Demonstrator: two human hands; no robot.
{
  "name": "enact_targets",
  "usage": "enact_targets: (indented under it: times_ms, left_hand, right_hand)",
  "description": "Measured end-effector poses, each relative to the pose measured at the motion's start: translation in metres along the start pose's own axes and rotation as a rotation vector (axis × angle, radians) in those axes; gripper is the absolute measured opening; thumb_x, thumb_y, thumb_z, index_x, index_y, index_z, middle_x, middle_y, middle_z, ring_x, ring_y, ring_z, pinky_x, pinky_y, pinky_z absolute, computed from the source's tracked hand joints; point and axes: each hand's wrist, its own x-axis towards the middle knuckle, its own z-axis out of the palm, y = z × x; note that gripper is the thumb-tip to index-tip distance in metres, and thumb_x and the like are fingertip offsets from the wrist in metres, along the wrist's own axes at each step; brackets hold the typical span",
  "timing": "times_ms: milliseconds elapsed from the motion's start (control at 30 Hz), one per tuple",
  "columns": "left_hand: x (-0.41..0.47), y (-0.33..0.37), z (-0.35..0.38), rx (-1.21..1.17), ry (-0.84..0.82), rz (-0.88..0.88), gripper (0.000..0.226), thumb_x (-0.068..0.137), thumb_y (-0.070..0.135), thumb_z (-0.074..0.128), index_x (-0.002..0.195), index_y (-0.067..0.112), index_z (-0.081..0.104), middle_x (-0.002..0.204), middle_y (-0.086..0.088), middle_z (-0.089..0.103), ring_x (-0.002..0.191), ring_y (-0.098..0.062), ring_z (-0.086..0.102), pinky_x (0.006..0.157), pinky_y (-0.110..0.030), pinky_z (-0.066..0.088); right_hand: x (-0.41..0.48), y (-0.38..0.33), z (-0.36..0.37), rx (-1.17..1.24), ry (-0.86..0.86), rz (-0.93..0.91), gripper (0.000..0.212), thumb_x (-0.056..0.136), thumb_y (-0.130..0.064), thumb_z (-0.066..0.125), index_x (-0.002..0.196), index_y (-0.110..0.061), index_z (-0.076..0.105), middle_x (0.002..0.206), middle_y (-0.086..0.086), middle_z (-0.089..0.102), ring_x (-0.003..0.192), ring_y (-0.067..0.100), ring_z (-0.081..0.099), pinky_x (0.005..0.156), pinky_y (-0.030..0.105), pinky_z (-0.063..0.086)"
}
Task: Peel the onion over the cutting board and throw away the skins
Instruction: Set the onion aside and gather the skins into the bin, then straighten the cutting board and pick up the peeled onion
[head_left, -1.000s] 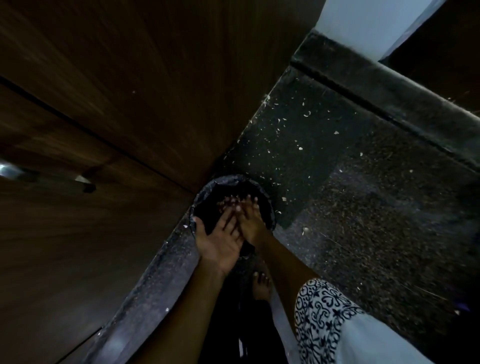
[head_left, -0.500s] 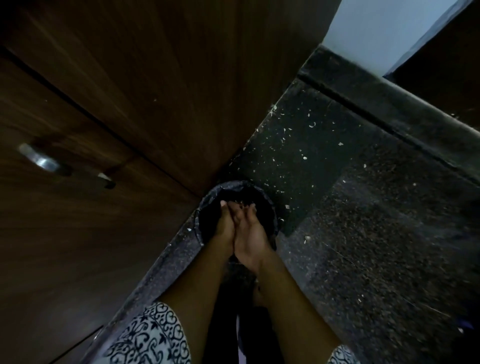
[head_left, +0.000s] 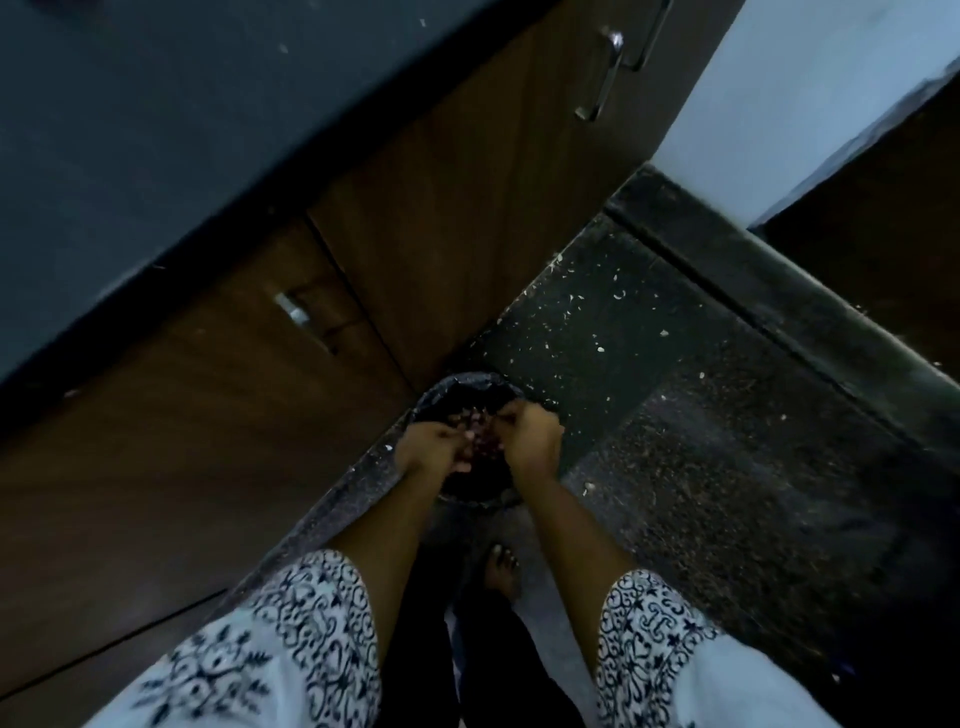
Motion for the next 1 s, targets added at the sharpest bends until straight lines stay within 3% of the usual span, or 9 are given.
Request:
enact_targets:
  times_ms: [133,233,333,400,467,533,667,867,1000]
  left_hand:
    - [-0.044,0.024,-0.02,0.187,0.109,0.192,0.044,0.087,0.043,0.059,0.063,0.007,0.063,0.066,-0.015,0.07,0.057,-0.026,0.067,0.064,-0.032,0.056]
    - [-0.076,0.042,-0.028,0.377,0.02,0.279,0.033,0.097,0.029,0.046,0.103,0.006,0.067,0.109,-0.02,0.068,0.098,-0.032,0.065,0.088,-0.037,0.051]
    - [-0.123,0.061,-0.038,0.49,-0.126,0.41,0.059,0.094,0.001,0.038,0.149,0.016,0.022,0.158,-0.016,0.012,0.142,-0.029,0.023,0.11,-0.032,0.026]
    - [-0.148,0.07,-0.049,0.428,-0.153,0.442,0.076,0.09,-0.008,0.037,0.151,0.021,0.003,0.157,-0.012,-0.019,0.146,-0.024,-0.002,0.111,-0.025,0.015]
    - [-0.167,0.078,-0.068,0.382,-0.114,0.493,0.074,0.09,-0.005,0.04,0.151,0.023,0.01,0.159,-0.012,-0.007,0.146,-0.021,0.0,0.109,-0.022,0.012]
    - [-0.193,0.084,-0.096,0.372,-0.024,0.583,0.062,0.092,0.004,0.045,0.148,0.022,0.026,0.157,-0.008,0.021,0.143,-0.019,0.02,0.112,-0.024,0.019]
    - [-0.243,0.086,-0.175,0.369,0.374,0.753,0.04,0.091,0.023,0.055,0.131,0.026,0.052,0.135,0.005,0.054,0.118,-0.01,0.052,0.094,-0.022,0.042]
    - [-0.259,0.058,-0.293,0.231,0.823,0.605,0.034,0.092,0.029,0.056,0.126,0.025,0.056,0.128,0.003,0.058,0.107,-0.017,0.058,0.079,-0.027,0.046]
    - [-0.231,0.041,-0.361,0.235,0.927,0.495,0.04,0.092,0.026,0.052,0.132,0.019,0.051,0.139,-0.005,0.051,0.125,-0.024,0.048,0.098,-0.038,0.044]
  right_hand:
    - [-0.026,-0.03,-0.045,-0.062,0.01,-0.031,0.027,0.086,-0.033,0.063,0.071,-0.01,0.066,0.075,0.015,0.07,0.071,0.029,0.066,0.066,0.037,0.055]
    - [-0.047,-0.047,-0.07,-0.126,-0.152,-0.234,0.028,0.093,-0.012,0.047,0.116,-0.006,0.062,0.111,0.02,0.067,0.101,0.032,0.063,0.088,0.032,0.048]
    - [-0.074,-0.07,-0.098,-0.042,-0.389,-0.36,0.063,0.094,0.0,0.041,0.149,-0.018,0.015,0.156,0.009,0.013,0.141,0.019,0.023,0.106,0.017,0.019]
    - [-0.092,-0.09,-0.109,-0.005,-0.418,-0.401,0.07,0.095,-0.002,0.041,0.149,-0.026,0.003,0.158,0.003,-0.005,0.144,0.014,0.007,0.107,0.019,0.011]
    - [-0.111,-0.109,-0.116,0.03,-0.375,-0.474,0.068,0.096,-0.006,0.044,0.148,-0.027,0.005,0.159,0.0,-0.001,0.144,0.012,0.007,0.111,0.023,0.01]
    - [-0.131,-0.132,-0.122,0.065,-0.318,-0.568,0.066,0.095,-0.01,0.047,0.148,-0.026,0.012,0.158,-0.001,0.008,0.143,0.011,0.011,0.113,0.023,0.011]
    - [-0.166,-0.188,-0.127,0.04,-0.269,-0.776,0.061,0.093,-0.018,0.053,0.147,-0.023,0.024,0.156,-0.002,0.019,0.143,0.01,0.016,0.112,0.021,0.016]
    - [-0.197,-0.283,-0.085,-0.138,-0.415,-1.051,0.052,0.095,-0.025,0.051,0.143,-0.025,0.031,0.155,-0.008,0.022,0.143,0.008,0.014,0.115,0.025,0.018]
    - [-0.19,-0.356,-0.038,-0.24,-0.425,-1.153,0.05,0.094,-0.021,0.052,0.141,-0.019,0.036,0.155,-0.001,0.022,0.144,0.013,0.013,0.114,0.028,0.017]
